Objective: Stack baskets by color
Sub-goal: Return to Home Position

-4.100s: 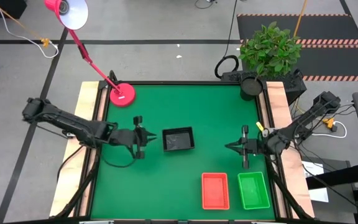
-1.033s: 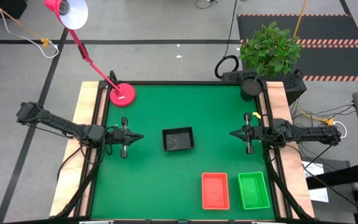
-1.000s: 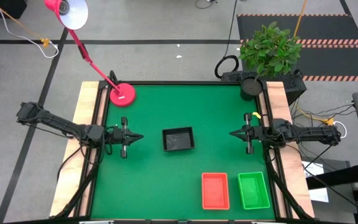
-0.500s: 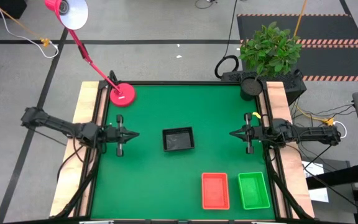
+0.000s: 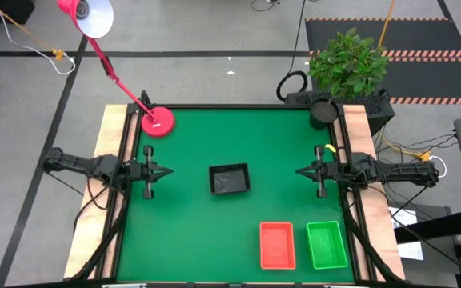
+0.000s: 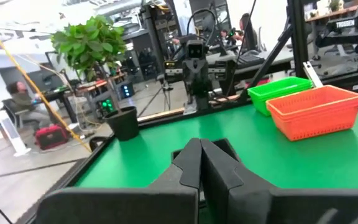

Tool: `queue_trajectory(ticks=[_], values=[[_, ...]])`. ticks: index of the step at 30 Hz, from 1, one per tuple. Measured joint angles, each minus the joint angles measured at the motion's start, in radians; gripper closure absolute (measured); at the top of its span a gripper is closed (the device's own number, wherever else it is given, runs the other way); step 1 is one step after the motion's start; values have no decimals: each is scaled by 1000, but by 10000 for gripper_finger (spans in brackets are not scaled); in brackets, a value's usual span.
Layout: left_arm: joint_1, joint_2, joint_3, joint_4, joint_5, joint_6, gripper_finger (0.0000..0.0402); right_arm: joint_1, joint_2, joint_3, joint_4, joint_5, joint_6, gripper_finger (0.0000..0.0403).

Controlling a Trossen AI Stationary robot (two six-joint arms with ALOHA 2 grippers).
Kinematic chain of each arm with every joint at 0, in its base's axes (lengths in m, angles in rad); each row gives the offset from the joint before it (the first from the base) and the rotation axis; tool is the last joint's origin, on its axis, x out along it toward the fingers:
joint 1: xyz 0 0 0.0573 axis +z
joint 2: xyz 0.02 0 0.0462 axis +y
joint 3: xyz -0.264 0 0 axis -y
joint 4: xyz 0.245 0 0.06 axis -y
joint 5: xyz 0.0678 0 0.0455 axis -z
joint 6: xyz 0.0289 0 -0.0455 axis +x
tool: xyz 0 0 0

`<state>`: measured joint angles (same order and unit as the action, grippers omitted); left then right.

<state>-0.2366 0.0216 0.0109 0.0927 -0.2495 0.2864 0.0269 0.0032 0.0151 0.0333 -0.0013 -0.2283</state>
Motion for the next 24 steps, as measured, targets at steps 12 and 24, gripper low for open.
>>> queue_trajectory(ticks=[12, 24], values=[[199, -19, 0, -30, 276, 33, 394, 0, 0, 0, 0, 0, 0, 403], [322, -13, 0, -70, 335, 7, 385, 0, 0, 0, 0, 0, 0, 403]])
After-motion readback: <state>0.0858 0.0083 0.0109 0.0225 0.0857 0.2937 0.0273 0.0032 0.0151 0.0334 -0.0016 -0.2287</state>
